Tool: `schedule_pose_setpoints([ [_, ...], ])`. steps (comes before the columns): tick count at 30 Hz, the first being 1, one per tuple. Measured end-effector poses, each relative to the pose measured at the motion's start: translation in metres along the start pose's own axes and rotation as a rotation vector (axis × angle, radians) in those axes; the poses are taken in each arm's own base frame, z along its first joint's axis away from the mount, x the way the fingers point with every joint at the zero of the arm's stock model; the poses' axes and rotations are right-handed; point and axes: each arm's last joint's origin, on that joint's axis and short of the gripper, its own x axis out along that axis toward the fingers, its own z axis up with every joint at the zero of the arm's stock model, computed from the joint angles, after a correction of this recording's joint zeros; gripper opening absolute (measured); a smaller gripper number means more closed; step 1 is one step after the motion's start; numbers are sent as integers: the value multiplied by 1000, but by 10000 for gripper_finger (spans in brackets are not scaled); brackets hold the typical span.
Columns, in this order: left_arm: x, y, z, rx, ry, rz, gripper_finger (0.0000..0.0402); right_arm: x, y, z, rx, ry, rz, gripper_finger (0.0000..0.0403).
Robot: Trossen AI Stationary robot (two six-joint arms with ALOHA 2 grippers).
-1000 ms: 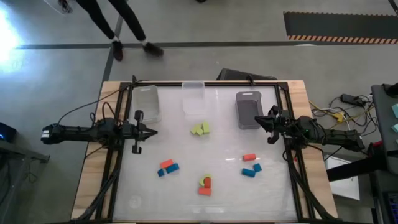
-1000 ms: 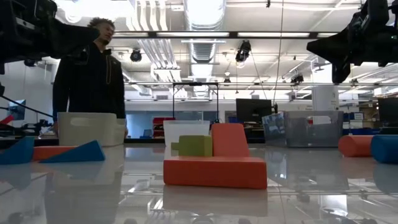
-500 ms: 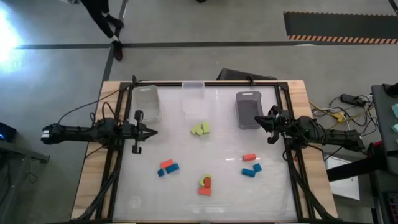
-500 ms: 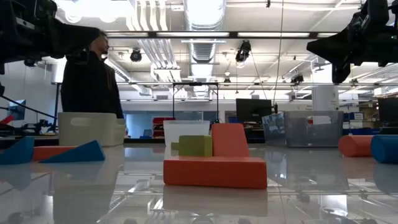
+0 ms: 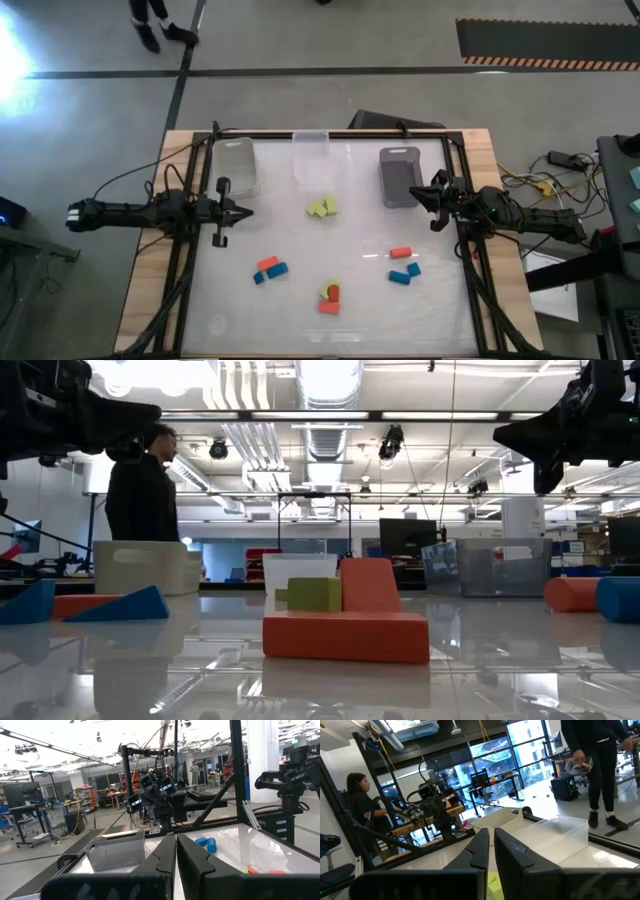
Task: Sort & place blocks by color
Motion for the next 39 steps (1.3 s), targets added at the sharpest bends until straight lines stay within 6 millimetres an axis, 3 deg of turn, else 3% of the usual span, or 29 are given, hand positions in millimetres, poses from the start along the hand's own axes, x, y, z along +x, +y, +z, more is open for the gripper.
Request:
schedule_pose_setpoints([
  [18,0,0,0,0,0,0,0,0,0,0,-13,-2,0,18],
  [25,0,0,0,0,-2,0,0,0,0,1,-648,-10,-5,18],
  [29,0,0,0,0,1,0,0,0,0,1,-870,-7,-5,18],
  [34,0,0,0,0,-1,0,0,0,0,1,-863,-6,-5,18],
  [39,0,0,0,0,0,0,0,0,0,1,-728,-7,-2,18],
])
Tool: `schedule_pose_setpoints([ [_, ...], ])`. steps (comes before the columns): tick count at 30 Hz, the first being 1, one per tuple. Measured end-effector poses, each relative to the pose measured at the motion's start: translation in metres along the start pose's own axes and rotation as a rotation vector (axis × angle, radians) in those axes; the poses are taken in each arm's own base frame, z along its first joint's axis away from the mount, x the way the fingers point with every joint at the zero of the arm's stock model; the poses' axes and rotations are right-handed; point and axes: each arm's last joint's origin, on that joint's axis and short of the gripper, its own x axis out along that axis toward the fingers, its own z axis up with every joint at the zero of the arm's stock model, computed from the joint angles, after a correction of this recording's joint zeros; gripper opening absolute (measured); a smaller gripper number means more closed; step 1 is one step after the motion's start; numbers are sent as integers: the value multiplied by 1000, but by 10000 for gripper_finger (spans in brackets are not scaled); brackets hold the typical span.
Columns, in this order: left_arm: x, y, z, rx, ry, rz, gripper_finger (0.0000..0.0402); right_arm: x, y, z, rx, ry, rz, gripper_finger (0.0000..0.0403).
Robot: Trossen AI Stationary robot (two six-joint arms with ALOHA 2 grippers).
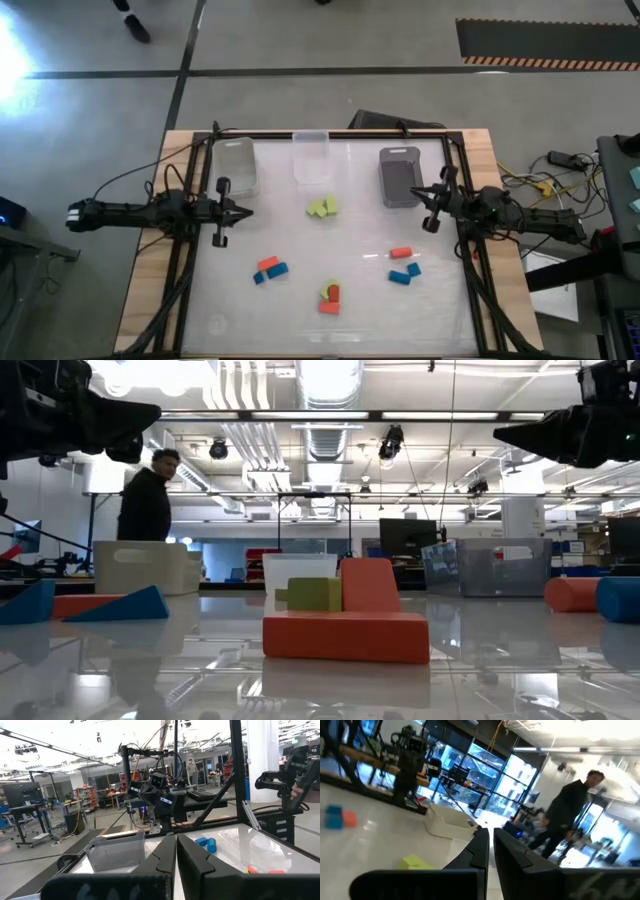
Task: Sort & place blocks by color
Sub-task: Put the orange block into the transparent bin
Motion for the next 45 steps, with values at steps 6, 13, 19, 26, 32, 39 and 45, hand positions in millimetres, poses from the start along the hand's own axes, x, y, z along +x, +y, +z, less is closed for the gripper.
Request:
schedule_pose_setpoints([
  [6,0,0,6,-331,-54,-15,0,0,0,0,551,0,-1,18],
  [13,0,2,17,-452,-175,-17,0,0,0,0,659,4,-1,18],
  [19,1,8,26,-468,-290,99,0,0,-1,1,617,-13,-6,18],
  [26,13,15,42,-483,-280,244,0,-1,-6,11,595,-99,-22,18],
  [32,35,19,55,-530,-228,290,0,-4,-17,33,482,-170,-52,18],
  [39,67,20,57,-623,-96,302,0,-8,-29,56,391,-237,-72,18],
  [45,96,19,59,-744,181,346,0,-8,-30,59,357,-241,-74,18],
])
